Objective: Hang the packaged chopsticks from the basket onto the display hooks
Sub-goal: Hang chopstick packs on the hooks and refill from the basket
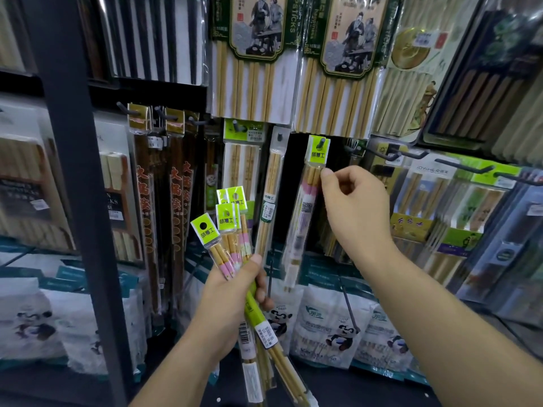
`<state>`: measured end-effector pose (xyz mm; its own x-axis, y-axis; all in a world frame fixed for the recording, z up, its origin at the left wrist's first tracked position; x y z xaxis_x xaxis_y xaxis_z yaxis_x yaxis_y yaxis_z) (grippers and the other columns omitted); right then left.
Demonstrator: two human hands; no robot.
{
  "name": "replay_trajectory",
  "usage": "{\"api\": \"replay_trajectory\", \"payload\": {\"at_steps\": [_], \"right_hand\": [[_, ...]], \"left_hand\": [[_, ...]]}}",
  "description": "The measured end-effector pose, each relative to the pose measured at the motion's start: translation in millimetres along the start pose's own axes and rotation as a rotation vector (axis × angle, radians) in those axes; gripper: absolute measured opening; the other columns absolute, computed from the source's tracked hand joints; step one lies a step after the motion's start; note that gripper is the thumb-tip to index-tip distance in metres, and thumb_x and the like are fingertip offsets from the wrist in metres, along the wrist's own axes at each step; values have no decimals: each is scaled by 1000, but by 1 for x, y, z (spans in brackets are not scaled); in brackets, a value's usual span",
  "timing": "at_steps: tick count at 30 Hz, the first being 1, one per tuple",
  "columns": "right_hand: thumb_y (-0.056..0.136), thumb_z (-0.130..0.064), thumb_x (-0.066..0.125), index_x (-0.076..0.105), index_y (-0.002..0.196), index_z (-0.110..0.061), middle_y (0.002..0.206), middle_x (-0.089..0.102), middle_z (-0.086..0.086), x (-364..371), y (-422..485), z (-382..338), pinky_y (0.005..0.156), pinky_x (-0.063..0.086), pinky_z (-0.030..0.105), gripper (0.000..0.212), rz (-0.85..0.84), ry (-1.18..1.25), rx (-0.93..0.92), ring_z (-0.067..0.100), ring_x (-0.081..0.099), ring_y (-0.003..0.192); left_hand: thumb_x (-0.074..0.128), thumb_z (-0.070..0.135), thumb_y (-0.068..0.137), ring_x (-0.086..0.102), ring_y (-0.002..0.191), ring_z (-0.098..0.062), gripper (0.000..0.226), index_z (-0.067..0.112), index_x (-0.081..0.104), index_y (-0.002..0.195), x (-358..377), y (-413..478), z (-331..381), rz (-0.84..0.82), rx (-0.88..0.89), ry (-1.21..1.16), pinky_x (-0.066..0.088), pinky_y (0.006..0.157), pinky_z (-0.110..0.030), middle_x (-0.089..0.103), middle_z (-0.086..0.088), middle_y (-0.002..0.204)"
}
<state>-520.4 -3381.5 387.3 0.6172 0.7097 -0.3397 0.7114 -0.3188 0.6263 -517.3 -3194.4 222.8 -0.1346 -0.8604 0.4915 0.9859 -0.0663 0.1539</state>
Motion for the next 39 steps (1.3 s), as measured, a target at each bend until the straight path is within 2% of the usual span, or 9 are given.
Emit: {"api": "replay_trajectory", "payload": {"at_steps": [5,8,12,16,22,27,34,37,39], "right_hand": [[97,-35,65,69,79,-28,66,63,-20,28,-35,2,53,42,9,20,-300,98,-37,-4,55,59],[95,-37,68,72,82,-30,72,66,-18,53,-55,2,59,44,11,16,-509,76,-58,-3,59,66],[96,-29,69,69,76,-26,63,62,-14,63,-62,5,53,44,13,20,-553,164,9,-1,55,55],[95,-26,69,69,78,-18,61,58,-11,54,-51,0,55,47,20,19,-435,208,24,2,52,56],[97,-21,65,69,88,-24,76,64,13,14,-13,-16,56,48,20,10,-137,342,-1,12,57,66],[100,-31,62,70,80,-23,65,56,-5,9,0,-15,57,45,26,22,-102,298,20,9,52,60],[100,-32,62,69,76,-21,53,48,-14,13,2,-5,56,41,26,28,-96,283,117,6,43,52],[101,-30,61,70,80,-17,49,46,-16,13,2,-3,48,38,15,27,-84,306,130,3,41,47],[101,-28,60,70,83,-12,47,45,-16,11,3,-4,46,36,12,26,-70,322,121,0,40,45]], "left_hand": [[63,22,97,56,54,-20,26,15,67,73,9,-3,-2,-63,-68,-19,54,53,-35,59,-12,70],[69,24,90,64,62,-23,13,10,69,88,15,-6,-3,-108,-83,-33,59,58,-40,63,-13,74],[72,28,83,69,71,-26,27,9,71,102,14,-6,-2,-129,-55,-4,62,66,-44,69,-13,80],[72,38,80,76,92,-28,40,14,76,111,6,-3,-2,-27,-47,20,62,79,-45,79,-12,100],[67,40,81,70,83,-27,42,10,74,109,-8,2,3,67,-39,44,58,82,-47,74,-11,85],[70,46,82,60,55,-21,48,5,69,106,-4,-1,2,7,-27,38,57,56,-34,60,-7,67],[80,82,57,35,41,-9,95,6,55,109,1,1,3,-72,-35,35,36,38,-23,45,2,61],[66,86,66,34,42,-10,83,13,54,103,-1,1,1,-52,-78,-3,32,37,-23,46,1,62],[56,65,84,35,43,-10,52,18,53,105,-2,1,0,-24,-108,-19,31,38,-24,48,1,63]]}}
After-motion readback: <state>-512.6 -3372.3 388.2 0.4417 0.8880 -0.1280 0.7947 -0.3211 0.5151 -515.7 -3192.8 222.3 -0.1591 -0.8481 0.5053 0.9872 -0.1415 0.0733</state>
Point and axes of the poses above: each hand's wrist, its own y-axis towards the middle knuckle, its own x-axis out of the palm, z = x × y, the point moved 7 cm from there along y, towards the middle knuckle
